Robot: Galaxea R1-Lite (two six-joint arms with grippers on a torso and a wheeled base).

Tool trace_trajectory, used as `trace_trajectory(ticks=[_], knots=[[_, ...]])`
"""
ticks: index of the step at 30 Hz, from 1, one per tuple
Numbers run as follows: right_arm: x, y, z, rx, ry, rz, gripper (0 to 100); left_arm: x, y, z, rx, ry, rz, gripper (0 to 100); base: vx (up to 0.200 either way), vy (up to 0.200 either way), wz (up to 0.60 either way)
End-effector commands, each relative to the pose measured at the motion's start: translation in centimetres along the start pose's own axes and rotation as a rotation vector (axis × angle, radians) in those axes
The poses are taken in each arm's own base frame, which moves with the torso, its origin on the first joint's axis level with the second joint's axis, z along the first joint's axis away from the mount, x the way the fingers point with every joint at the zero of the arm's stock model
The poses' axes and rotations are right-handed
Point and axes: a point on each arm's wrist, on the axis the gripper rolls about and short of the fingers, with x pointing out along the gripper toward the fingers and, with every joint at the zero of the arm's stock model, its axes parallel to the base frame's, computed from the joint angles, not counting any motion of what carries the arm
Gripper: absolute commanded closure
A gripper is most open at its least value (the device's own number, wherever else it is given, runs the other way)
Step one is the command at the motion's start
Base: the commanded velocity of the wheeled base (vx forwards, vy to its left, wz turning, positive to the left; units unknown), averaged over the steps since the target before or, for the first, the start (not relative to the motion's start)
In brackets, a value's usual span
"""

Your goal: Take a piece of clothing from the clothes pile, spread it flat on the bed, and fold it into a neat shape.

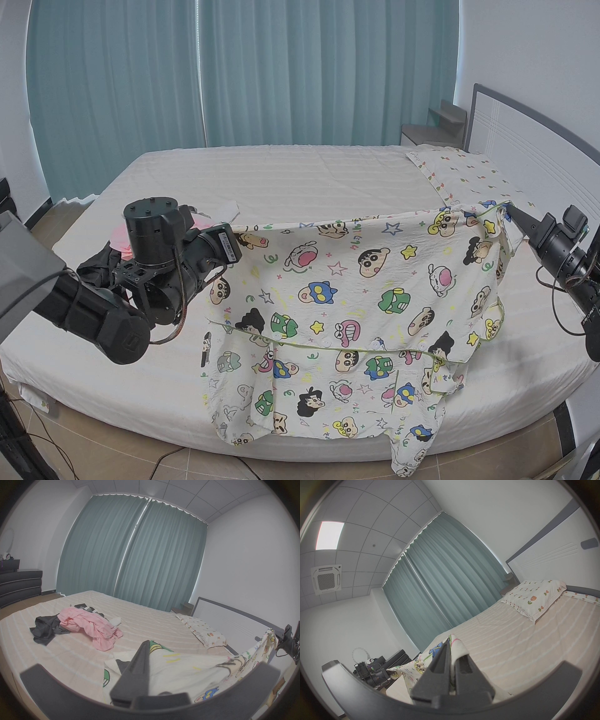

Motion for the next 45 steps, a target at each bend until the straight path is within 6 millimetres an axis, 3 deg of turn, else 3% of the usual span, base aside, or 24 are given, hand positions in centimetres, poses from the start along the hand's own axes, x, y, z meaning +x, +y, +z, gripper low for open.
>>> trace_trajectory(ticks=[1,12,19,29,33,34,35,36,39,45], knots=[[1.9,-1.8,-1.5,0.016,0.047,-0.035,100,2.5,0.4,-2.2,0.025,0.039,0.026,100,0.200,0.000,0.00],[5.1,-5.9,-3.8,0.037,0.093,-0.106,100,8.3,0.9,-6.9,0.052,0.116,0.067,100,0.200,0.000,0.00],[7.4,-9.6,-7.0,0.064,0.156,-0.162,100,10.8,1.9,-12.3,0.083,0.193,0.096,100,0.029,0.000,0.00],[10.4,-13.4,-11.0,0.083,0.208,-0.191,100,14.1,4.1,-15.9,0.083,0.182,0.178,100,0.000,0.000,0.00],[11.2,-14.3,-11.8,0.084,0.210,-0.193,100,14.9,4.6,-16.4,0.083,0.184,0.193,100,0.000,0.000,0.00],[11.7,-14.6,-12.1,0.084,0.210,-0.189,0,15.2,4.9,-16.7,0.088,0.207,0.205,100,0.000,0.000,0.00],[11.8,-14.7,-12.3,0.086,0.214,-0.190,0,15.3,5.0,-16.8,0.090,0.212,0.208,100,0.000,0.000,0.00],[12.2,-15.2,-13.0,0.090,0.220,-0.191,0,15.8,5.5,-17.3,0.089,0.215,0.219,0,0.000,0.000,0.00],[12.8,-15.3,-14.1,0.092,0.232,-0.188,0,16.6,6.3,-17.8,0.088,0.194,0.253,0,0.000,0.000,0.00],[14.5,-16.5,-15.0,0.082,0.130,-0.284,0,18.1,8.7,-17.0,0.075,0.127,0.342,0,0.000,0.000,0.00]])
